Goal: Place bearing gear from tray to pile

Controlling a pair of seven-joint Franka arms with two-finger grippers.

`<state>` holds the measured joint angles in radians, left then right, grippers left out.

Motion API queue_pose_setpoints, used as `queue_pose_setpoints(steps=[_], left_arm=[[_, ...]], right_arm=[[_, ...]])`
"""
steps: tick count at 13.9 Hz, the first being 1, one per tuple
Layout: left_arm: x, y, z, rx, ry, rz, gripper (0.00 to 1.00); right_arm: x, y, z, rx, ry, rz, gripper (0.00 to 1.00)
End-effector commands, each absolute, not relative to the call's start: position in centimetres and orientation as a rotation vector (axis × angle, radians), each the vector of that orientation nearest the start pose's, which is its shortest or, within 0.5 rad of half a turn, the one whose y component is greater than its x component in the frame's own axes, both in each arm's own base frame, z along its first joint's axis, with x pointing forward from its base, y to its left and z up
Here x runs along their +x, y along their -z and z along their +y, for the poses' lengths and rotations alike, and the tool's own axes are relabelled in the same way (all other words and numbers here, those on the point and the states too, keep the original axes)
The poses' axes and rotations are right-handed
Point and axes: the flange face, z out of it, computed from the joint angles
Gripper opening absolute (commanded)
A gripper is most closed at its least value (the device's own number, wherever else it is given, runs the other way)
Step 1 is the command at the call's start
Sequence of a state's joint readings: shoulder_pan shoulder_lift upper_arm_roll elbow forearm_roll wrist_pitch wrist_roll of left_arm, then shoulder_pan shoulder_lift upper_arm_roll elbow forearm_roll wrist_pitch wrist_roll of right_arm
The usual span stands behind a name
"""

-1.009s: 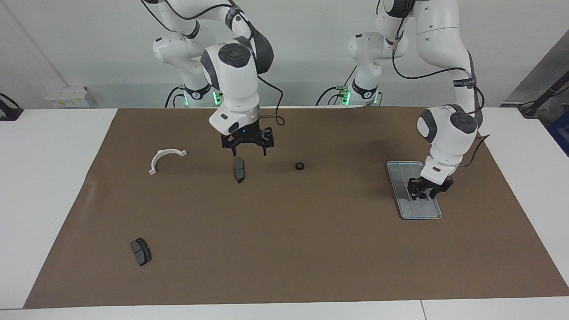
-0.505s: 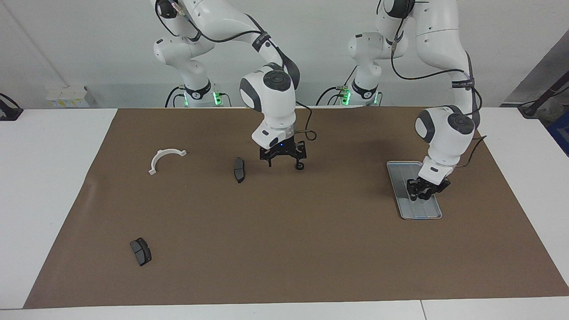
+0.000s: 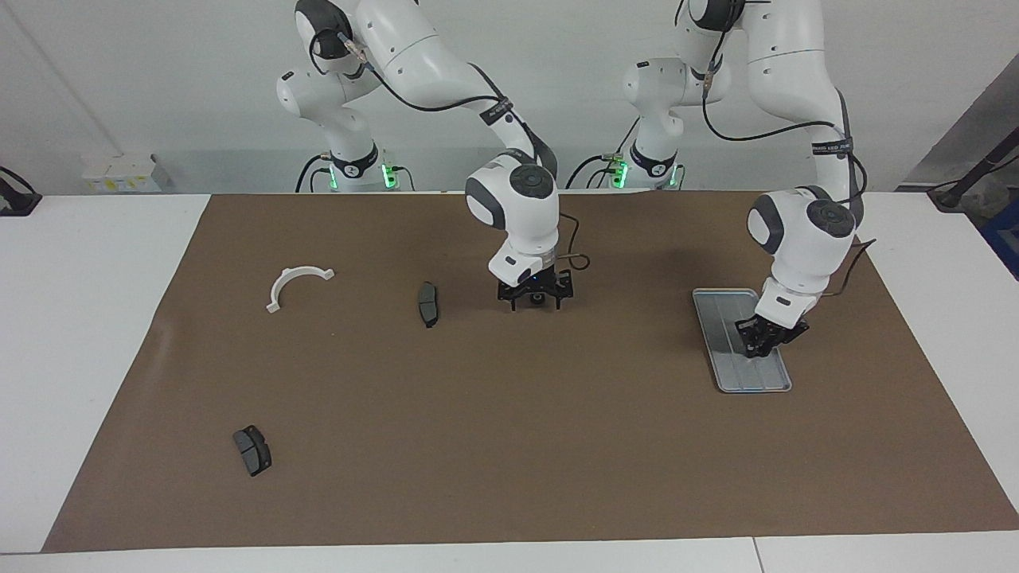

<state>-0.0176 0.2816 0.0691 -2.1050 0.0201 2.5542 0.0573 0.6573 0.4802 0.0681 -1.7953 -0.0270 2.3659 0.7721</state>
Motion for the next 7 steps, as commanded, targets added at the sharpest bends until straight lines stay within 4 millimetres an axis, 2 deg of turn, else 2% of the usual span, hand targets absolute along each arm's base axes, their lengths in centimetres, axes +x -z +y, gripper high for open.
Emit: queue_pose_setpoints(steps=[1,2,3,5,7], left_arm=[[59.6,-29.6,2.4,-3.089,0.244,0.06,0.02],[60.1,-30.0,2.3,-3.091,0.24,0.059,0.0],[60.8,-30.9,2.0,-3.091,0.238,0.06,0.0],[61.7,-32.4,1.3,-3.099,0.223,0.045,0.0],[62.2,-33.6,-2.0,-3.118,0.22,-0.014,0.0]], right_arm=[[48.9,-29.4,43.8,-3.078,0.092,0.067,0.74],[48.6,-29.3,43.9,-3.078,0.089,0.102,0.67],[47.9,-29.2,44.5,-3.08,0.085,0.091,0.63],[47.5,-29.2,44.7,-3.086,0.077,0.083,0.63],[47.4,-29.2,44.6,-3.093,0.067,0.084,0.62]])
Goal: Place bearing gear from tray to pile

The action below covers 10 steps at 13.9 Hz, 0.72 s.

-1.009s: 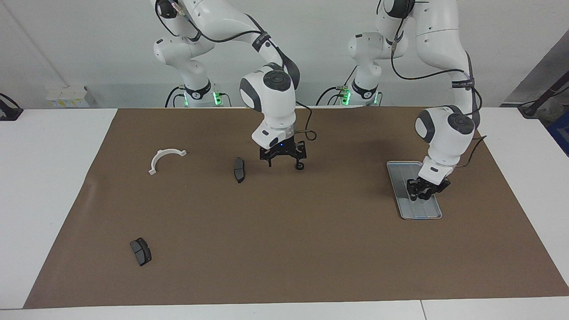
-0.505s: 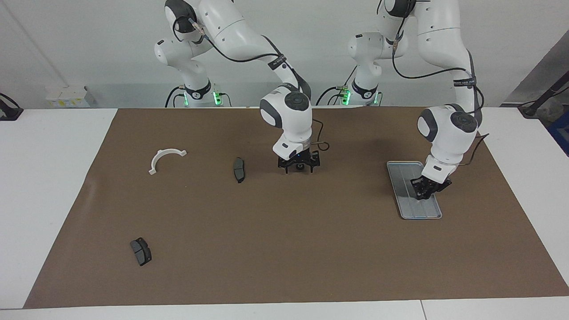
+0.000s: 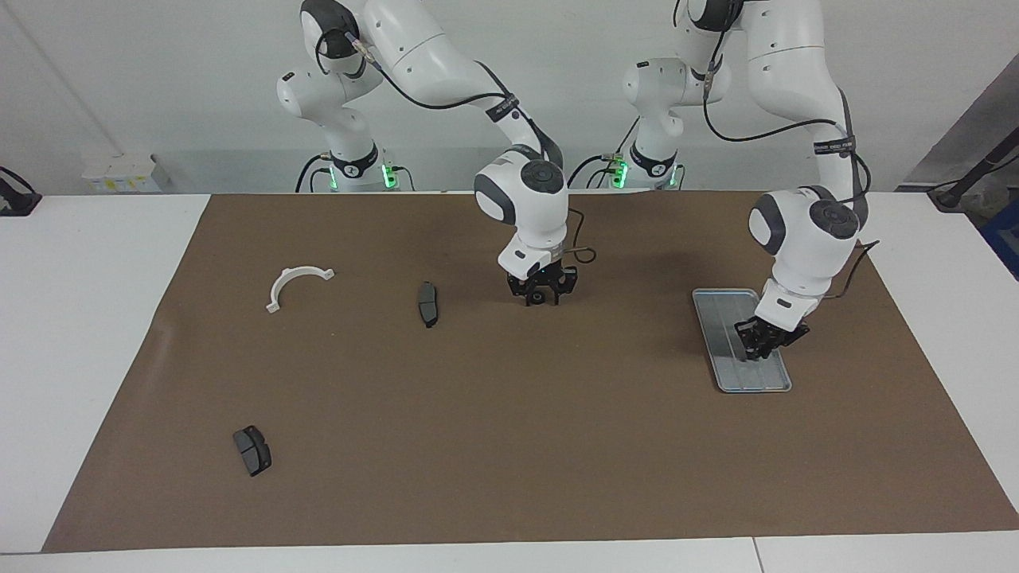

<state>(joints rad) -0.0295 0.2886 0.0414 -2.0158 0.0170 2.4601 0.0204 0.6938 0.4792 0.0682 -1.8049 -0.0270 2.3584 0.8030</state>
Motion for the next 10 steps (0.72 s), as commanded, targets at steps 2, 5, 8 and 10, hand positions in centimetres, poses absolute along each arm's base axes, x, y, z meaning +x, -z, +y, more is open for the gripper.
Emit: queue_pose_setpoints(steps=[2,5,8,10], left_arm=[[62.1,-34.5,-6.2,-3.131,0.234,-0.137,0.0],[60.7,-34.7,-14.1,-3.147,0.241,-0.306,0.0],[59.5,-34.8,-19.1,-3.16,0.254,-0.373,0.0],[59.0,-34.9,-20.3,-3.165,0.253,-0.359,0.0]], right_arm=[[47.1,-29.2,44.5,-3.108,0.046,0.081,0.62],[47.1,-29.1,44.3,-3.116,0.035,0.079,0.58],[47.0,-29.1,44.2,-3.124,0.024,0.079,0.29],[47.1,-29.1,44.1,-3.125,0.022,0.07,0.03]])
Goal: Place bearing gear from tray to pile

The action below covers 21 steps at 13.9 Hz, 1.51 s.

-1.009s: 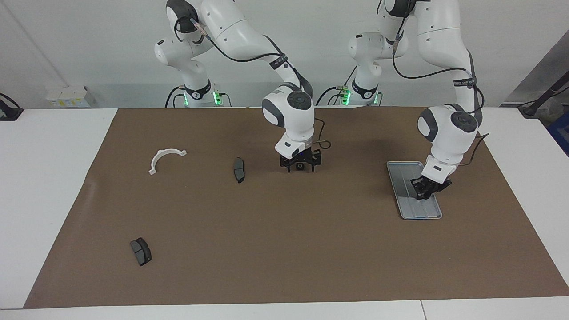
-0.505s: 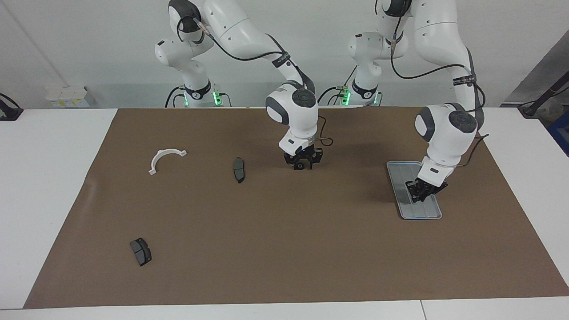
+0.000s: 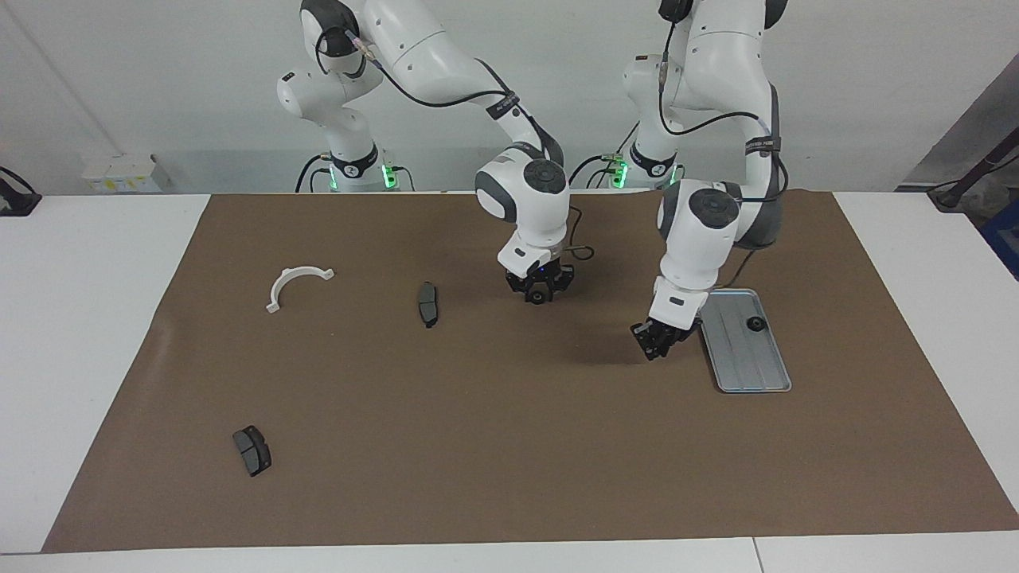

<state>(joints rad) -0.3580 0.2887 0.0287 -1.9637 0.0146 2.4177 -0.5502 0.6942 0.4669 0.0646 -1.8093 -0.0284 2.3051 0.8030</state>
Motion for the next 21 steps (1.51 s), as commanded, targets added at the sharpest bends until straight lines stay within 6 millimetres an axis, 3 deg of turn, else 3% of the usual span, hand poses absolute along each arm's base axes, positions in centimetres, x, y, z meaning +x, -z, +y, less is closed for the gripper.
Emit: queue_pose_setpoints(steps=[1,2,5,7,9,11,12,13,16,17,19,21], left_arm=[[58.8,-34.8,-21.0,-3.168,0.25,-0.346,0.0],[58.6,-34.9,-21.5,-3.168,0.247,-0.342,0.0],[56.5,-34.7,-26.0,-3.18,0.235,-0.343,0.0],[54.9,-34.9,-28.9,-3.19,0.235,-0.328,0.0],[52.5,-34.7,-32.1,-3.201,0.222,-0.274,0.01],[49.6,-34.1,-34.9,-3.208,0.203,-0.193,0.06],[48.4,-33.5,-35.4,-3.204,0.184,-0.164,0.16],[47.2,-33.1,-35.8,-3.199,0.165,-0.134,0.24],[45.8,-32.7,-36.4,-3.189,0.138,-0.102,0.72],[46.0,-33.0,-36.4,-3.188,0.136,-0.105,0.82],[47.7,-34.1,-35.5,-3.198,0.171,-0.146,0.84],[51.6,-35.8,-31.6,-3.195,0.213,-0.26,0.83]], right_arm=[[47.7,-29.3,43.5,-3.122,0.028,0.079,0.0],[48.6,-30.4,42.5,-3.111,0.048,0.1,0.0],[53.4,-33.3,36.2,-3.088,0.106,0.156,0.0],[57.0,-34.7,30.4,-3.084,0.147,0.133,0.0],[60.1,-34.8,24.0,-3.089,0.167,0.097,0.0],[62.4,-34.4,17.5,-3.096,0.174,0.052,0.0],[63.2,-34.2,15.0,-3.099,0.175,0.031,0.0],[64.0,-34.3,12.3,-3.102,0.183,0.031,0.0],[66.0,-33.6,4.7,-3.11,0.221,0.053,0.0],[66.5,-33.0,3.0,-3.11,0.231,0.065,0.0],[67.4,-31.7,-0.2,-3.113,0.221,0.101,0.0],[67.9,-30.8,-2.7,-3.114,0.212,0.13,0.0]])
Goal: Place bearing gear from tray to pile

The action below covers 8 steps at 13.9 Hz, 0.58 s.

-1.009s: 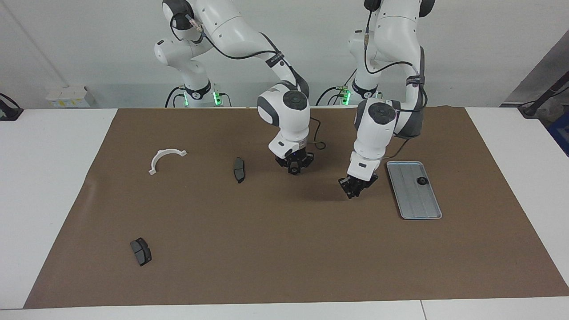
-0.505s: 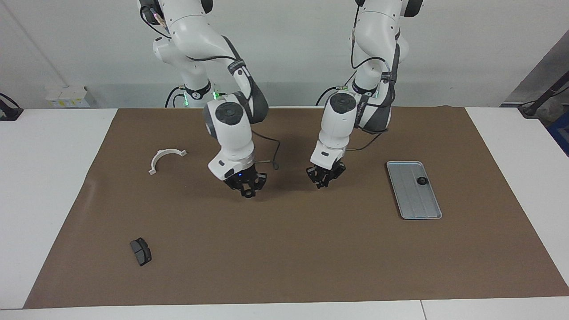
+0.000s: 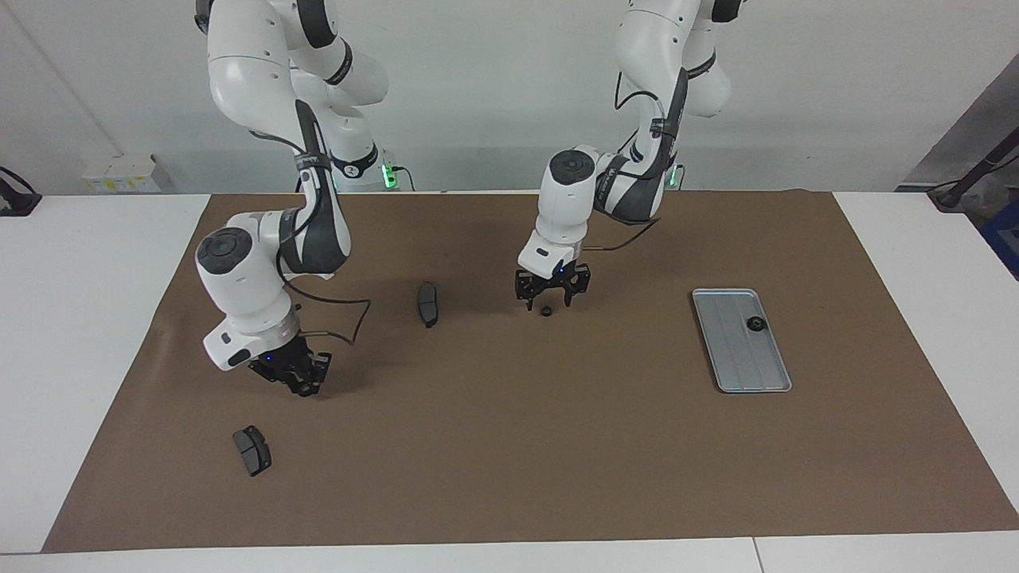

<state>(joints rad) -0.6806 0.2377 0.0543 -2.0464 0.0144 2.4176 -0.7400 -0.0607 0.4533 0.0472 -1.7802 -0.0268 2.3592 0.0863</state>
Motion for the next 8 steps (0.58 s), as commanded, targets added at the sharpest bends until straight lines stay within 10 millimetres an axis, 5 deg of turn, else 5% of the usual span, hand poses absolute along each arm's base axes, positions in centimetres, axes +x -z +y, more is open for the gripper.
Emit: queue_pose_setpoints(steps=[1,2,3,4,5,8], left_arm=[[53.4,-36.6,-29.0,-3.187,0.223,-0.311,0.83],[54.8,-37.1,-26.3,-3.174,0.212,-0.312,0.81],[56.3,-37.7,-23.2,-3.164,0.205,-0.297,0.81],[57.5,-37.9,-19.8,-3.152,0.188,-0.291,0.8],[58.4,-38.1,-16.6,-3.145,0.184,-0.292,0.8],[59.6,-37.5,-8.0,-3.129,0.139,-0.193,0.8]], right_arm=[[68.1,-30.8,-3.3,-3.113,0.217,0.142,0.0],[68.1,-30.6,-3.8,-3.113,0.215,0.155,0.03],[68.1,-30.5,-3.9,-3.111,0.212,0.16,0.27],[68.1,-30.5,-3.8,-3.106,0.212,0.166,0.73],[68.1,-30.6,-3.8,-3.104,0.214,0.177,1.0],[68.0,-33.1,-2.8,-3.102,0.254,0.162,1.0]])
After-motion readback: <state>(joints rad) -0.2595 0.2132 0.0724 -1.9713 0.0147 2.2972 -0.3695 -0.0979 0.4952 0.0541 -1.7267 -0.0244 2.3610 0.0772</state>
